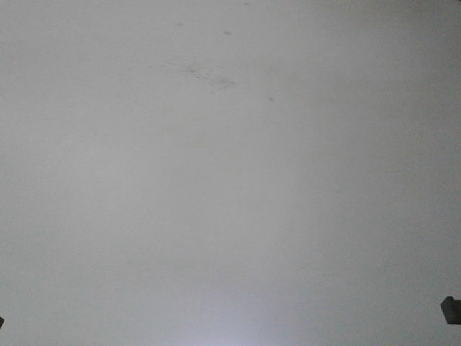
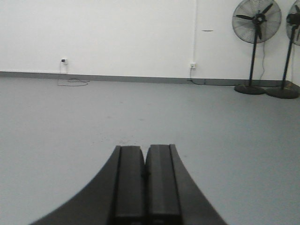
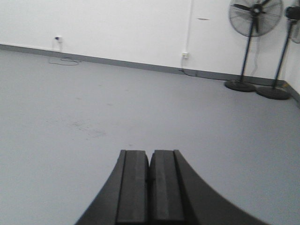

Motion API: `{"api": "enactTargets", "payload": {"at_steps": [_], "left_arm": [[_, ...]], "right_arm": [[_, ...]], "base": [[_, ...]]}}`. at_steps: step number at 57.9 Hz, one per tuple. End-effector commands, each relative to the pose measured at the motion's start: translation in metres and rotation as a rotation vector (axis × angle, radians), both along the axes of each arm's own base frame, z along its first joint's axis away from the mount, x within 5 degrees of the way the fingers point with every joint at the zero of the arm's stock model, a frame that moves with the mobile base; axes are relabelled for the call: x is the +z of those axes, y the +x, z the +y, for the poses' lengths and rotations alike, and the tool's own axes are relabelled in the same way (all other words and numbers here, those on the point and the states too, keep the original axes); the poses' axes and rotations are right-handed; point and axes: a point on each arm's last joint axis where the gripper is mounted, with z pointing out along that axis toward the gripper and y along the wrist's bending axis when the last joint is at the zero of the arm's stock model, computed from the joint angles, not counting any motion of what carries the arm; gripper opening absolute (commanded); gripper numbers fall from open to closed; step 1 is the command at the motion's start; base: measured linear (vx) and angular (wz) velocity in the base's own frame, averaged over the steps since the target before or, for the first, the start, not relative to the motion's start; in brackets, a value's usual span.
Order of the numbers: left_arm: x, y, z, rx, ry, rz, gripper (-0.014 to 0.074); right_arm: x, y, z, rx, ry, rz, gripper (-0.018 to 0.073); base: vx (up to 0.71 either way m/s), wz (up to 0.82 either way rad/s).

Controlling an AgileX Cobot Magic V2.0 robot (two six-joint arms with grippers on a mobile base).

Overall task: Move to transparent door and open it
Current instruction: 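Drive the base across the grey floor, turning toward the glass door, then drive forward onto the wooden threshold up to the glass door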

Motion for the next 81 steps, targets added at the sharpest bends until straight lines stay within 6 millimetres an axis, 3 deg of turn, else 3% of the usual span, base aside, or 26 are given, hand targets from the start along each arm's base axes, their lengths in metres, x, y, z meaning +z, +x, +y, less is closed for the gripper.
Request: {"api": "enactTargets", "payload": {"at_steps": [1,81], "left_arm": [[-0.0025,0.0002,0.0007,0.007,-0.022,-0.059,-0.0005],[-0.0025,0.0002,0.0007,0.007,-0.022,-0.059,-0.0005]], "right_arm": [[0.0039,-0.0003,-0.0002,-0.004,-0.014,-0.082,-0.0005],[0.0036,-0.0003,-0.0002,-0.004,-0.014,-0.079,-0.0005]], "base": [[0.55,0.42],[0.56,0.49]]}}
